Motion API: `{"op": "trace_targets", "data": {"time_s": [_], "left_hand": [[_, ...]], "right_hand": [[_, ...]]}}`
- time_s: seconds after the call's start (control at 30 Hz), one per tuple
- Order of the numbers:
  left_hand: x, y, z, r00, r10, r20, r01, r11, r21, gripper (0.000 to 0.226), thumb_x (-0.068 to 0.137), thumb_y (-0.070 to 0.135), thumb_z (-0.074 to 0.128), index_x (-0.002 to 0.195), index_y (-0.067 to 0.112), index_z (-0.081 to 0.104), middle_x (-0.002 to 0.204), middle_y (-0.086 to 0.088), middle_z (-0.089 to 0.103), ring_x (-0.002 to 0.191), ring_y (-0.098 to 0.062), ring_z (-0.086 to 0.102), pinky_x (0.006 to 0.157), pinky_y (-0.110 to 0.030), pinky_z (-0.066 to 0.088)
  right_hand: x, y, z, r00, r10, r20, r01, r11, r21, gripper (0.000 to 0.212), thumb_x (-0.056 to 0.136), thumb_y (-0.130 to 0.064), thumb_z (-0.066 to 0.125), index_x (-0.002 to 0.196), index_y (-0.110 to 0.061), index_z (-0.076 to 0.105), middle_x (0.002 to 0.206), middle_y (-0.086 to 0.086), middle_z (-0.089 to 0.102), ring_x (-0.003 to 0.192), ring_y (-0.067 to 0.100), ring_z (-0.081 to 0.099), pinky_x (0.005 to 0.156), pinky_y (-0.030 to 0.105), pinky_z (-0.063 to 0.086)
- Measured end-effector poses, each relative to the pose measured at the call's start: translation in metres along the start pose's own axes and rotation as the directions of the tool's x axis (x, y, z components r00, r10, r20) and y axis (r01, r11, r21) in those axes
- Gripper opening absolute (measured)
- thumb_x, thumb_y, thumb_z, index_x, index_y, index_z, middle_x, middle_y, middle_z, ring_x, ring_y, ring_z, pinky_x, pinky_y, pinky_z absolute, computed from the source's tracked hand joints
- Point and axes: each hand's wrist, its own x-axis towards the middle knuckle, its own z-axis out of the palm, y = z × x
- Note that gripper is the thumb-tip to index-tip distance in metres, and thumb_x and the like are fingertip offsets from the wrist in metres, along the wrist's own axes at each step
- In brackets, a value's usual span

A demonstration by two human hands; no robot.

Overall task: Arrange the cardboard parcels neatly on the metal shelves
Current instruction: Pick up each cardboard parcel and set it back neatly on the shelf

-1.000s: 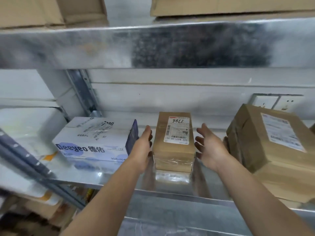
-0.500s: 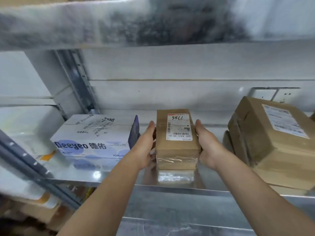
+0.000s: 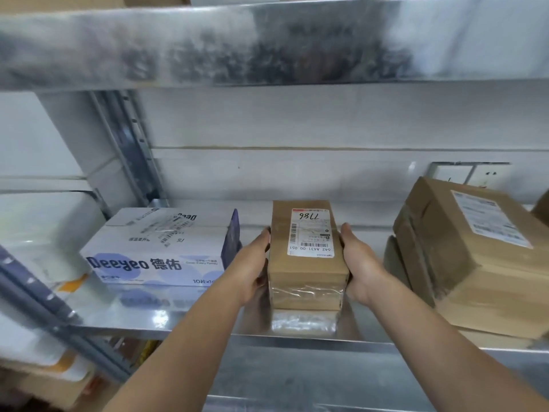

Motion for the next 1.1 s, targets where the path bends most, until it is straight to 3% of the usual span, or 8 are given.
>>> {"op": "trace_targets", "data": {"time_s": [0.1, 0.33, 0.47, 0.77, 0.83, 0.93, 1.07, 1.1], "left_hand": [[-0.004, -0.002, 0.006, 0.999, 0.012, 0.04, -0.013, 1.0, 0.002, 0.041, 0.103, 0.051, 0.049, 0.094, 0.02, 0.074, 0.076, 0.004, 0.078, 0.063, -0.01, 0.074, 0.063, -0.028, 0.052], [-0.011, 0.012, 0.009, 0.999, 0.029, 0.046, -0.028, 1.0, -0.003, 0.043, 0.103, 0.056, 0.045, 0.103, 0.025, 0.075, 0.096, 0.003, 0.08, 0.098, -0.018, 0.073, 0.088, -0.033, 0.054], [-0.013, 0.016, 0.01, 0.999, 0.037, 0.04, -0.037, 0.999, -0.007, 0.043, 0.104, 0.055, 0.043, 0.102, 0.025, 0.074, 0.094, 0.004, 0.08, 0.1, -0.019, 0.073, 0.098, -0.036, 0.052], [-0.013, 0.016, 0.008, 0.996, 0.061, 0.059, -0.06, 0.998, -0.024, 0.04, 0.105, 0.055, 0.042, 0.109, 0.031, 0.074, 0.096, 0.007, 0.08, 0.101, -0.016, 0.073, 0.103, -0.038, 0.051], [-0.012, 0.017, 0.006, 0.994, 0.074, 0.078, -0.072, 0.997, -0.018, 0.039, 0.104, 0.055, 0.043, 0.111, 0.032, 0.074, 0.098, 0.007, 0.079, 0.103, -0.016, 0.073, 0.104, -0.038, 0.051], [-0.016, 0.02, 0.007, 0.988, 0.11, 0.104, -0.109, 0.994, -0.023, 0.037, 0.105, 0.05, 0.046, 0.108, 0.028, 0.075, 0.093, 0.006, 0.08, 0.086, -0.012, 0.076, 0.084, -0.032, 0.055], [-0.016, 0.022, 0.002, 0.97, 0.213, 0.116, -0.214, 0.977, -0.003, 0.033, 0.108, 0.041, 0.039, 0.124, 0.042, 0.068, 0.113, 0.009, 0.076, 0.107, -0.014, 0.07, 0.095, -0.037, 0.052], [-0.016, 0.022, 0.0, 0.966, 0.236, 0.101, -0.236, 0.972, -0.015, 0.032, 0.108, 0.039, 0.038, 0.124, 0.044, 0.066, 0.115, 0.01, 0.075, 0.103, -0.013, 0.069, 0.089, -0.035, 0.051]], "right_hand": [[0.001, 0.001, 0.003, 1.0, 0.013, 0.026, -0.014, 0.999, 0.038, 0.055, 0.104, -0.06, 0.039, 0.105, -0.016, 0.073, 0.092, 0.012, 0.079, 0.087, 0.033, 0.075, 0.083, 0.045, 0.06], [0.005, -0.006, 0.0, 1.0, -0.001, 0.032, -0.001, 0.998, 0.061, 0.054, 0.104, -0.06, 0.038, 0.105, -0.018, 0.072, 0.084, 0.007, 0.08, 0.08, 0.028, 0.075, 0.075, 0.041, 0.06], [0.008, -0.007, 0.001, 0.999, 0.003, 0.042, -0.006, 0.997, 0.071, 0.056, 0.104, -0.062, 0.038, 0.11, -0.018, 0.072, 0.09, 0.008, 0.08, 0.087, 0.03, 0.076, 0.08, 0.044, 0.06], [0.011, -0.008, 0.003, 0.998, -0.003, 0.057, -0.001, 0.997, 0.072, 0.056, 0.105, -0.061, 0.036, 0.106, -0.018, 0.072, 0.087, 0.008, 0.08, 0.078, 0.028, 0.076, 0.069, 0.041, 0.059], [0.01, -0.009, 0.004, 0.998, -0.011, 0.063, 0.006, 0.998, 0.066, 0.056, 0.105, -0.06, 0.037, 0.105, -0.017, 0.072, 0.088, 0.008, 0.08, 0.082, 0.03, 0.076, 0.072, 0.043, 0.06], [0.009, -0.009, 0.005, 0.997, -0.037, 0.067, 0.034, 0.998, 0.046, 0.056, 0.105, -0.059, 0.038, 0.106, -0.015, 0.073, 0.091, 0.009, 0.08, 0.09, 0.031, 0.076, 0.087, 0.047, 0.06], [0.009, -0.007, 0.001, 0.991, -0.074, 0.114, 0.076, 0.997, -0.01, 0.047, 0.106, -0.052, 0.042, 0.107, -0.017, 0.074, 0.093, 0.003, 0.081, 0.099, 0.026, 0.074, 0.1, 0.047, 0.055], [0.009, -0.008, 0.0, 0.989, -0.083, 0.126, 0.084, 0.996, -0.006, 0.044, 0.107, -0.05, 0.044, 0.11, -0.018, 0.074, 0.096, 0.002, 0.081, 0.1, 0.025, 0.074, 0.102, 0.048, 0.054]]}}
